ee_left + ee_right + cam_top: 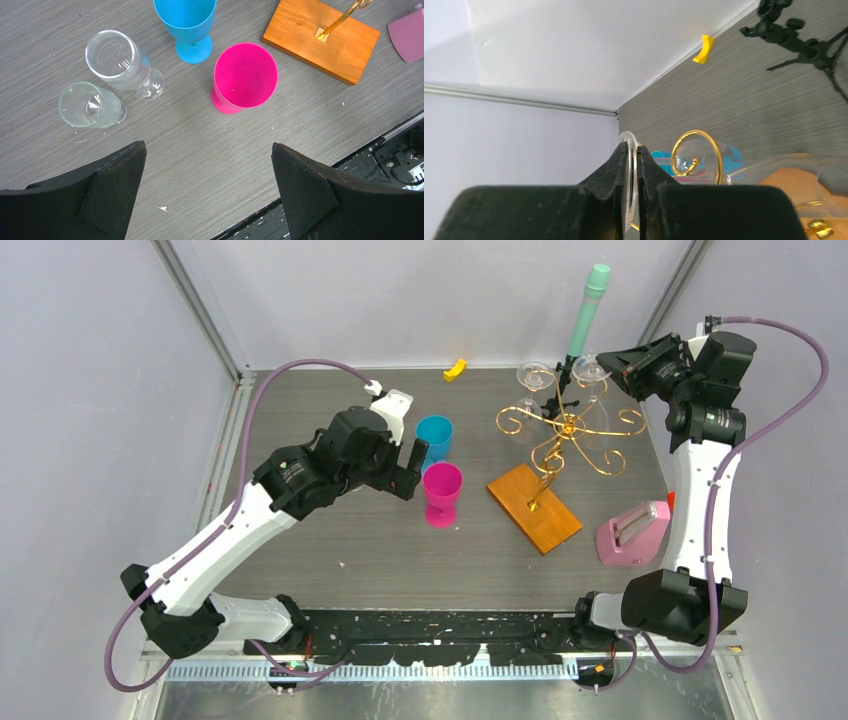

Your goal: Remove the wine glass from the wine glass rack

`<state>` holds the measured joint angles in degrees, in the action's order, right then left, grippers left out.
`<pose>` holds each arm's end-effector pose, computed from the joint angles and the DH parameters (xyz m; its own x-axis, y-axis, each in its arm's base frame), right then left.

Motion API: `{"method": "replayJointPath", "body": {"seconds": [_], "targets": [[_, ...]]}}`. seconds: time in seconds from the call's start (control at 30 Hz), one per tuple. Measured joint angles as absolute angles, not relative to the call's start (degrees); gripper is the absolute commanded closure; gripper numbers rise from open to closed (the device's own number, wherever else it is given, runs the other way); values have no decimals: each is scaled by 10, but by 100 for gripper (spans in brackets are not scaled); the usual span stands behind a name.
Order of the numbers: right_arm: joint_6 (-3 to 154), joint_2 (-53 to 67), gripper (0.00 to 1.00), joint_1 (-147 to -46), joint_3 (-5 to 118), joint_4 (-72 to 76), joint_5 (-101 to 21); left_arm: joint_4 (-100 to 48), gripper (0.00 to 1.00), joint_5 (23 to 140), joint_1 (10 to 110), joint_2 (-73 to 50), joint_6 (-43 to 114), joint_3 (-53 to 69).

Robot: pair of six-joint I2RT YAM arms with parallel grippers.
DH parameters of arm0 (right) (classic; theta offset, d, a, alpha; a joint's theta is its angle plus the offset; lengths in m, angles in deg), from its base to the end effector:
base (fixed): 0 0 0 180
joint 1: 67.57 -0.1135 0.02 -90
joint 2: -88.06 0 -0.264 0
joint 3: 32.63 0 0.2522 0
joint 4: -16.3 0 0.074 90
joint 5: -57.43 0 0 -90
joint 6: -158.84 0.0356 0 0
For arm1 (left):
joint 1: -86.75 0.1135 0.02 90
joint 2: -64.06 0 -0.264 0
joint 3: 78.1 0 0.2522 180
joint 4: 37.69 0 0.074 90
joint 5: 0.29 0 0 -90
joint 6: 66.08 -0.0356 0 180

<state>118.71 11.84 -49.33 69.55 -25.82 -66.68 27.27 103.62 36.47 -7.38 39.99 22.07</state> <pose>0.2753 -0.0697 0.4515 -0.3634 0.7863 -0.4997 0.0394 0.5489 0.8350 0.1629 -0.1827 0.4208 -0.5353 0.2238 -0.8145 0.4938 0.8652 -0.0868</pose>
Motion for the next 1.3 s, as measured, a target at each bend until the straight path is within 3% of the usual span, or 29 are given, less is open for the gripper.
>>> {"method": "replayJointPath", "body": {"seconds": [0.43,0.73,1.3], "targets": [[1362,139,100,-503,588,-38,-738,269,0,1036,365,-74,400,221],[1396,98,100,-540,586,108,-720,269,0,1036,365,-74,400,221],[1478,-34,100,-684,720,329,-728,241,0,1124,366,-22,413,198]]}}
